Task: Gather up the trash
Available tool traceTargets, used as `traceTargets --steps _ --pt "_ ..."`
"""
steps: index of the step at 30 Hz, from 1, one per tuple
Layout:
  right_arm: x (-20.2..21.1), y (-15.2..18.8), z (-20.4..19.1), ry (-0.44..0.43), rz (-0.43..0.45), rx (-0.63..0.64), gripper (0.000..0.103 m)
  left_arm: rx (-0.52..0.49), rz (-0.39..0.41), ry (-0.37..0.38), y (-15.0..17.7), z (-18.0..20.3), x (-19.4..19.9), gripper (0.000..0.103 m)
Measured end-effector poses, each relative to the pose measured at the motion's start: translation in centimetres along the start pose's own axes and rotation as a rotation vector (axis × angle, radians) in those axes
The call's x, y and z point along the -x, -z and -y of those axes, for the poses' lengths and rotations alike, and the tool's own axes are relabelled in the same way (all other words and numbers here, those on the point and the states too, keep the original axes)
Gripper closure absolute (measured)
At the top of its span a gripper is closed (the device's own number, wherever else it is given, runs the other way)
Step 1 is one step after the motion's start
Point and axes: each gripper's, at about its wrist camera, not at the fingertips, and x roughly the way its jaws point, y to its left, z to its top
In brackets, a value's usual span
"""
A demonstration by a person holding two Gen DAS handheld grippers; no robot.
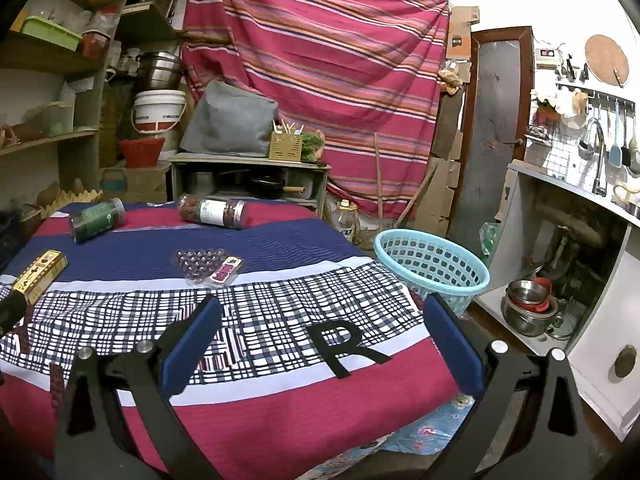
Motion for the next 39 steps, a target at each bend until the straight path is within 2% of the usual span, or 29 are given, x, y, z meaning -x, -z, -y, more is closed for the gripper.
traceTargets --steps 39 --pt "0.01 -0.36 0.14 -0.004 -0.001 0.011 0.005 0.002 -0.007 0.001 0.28 0.29 -0.18 0.005"
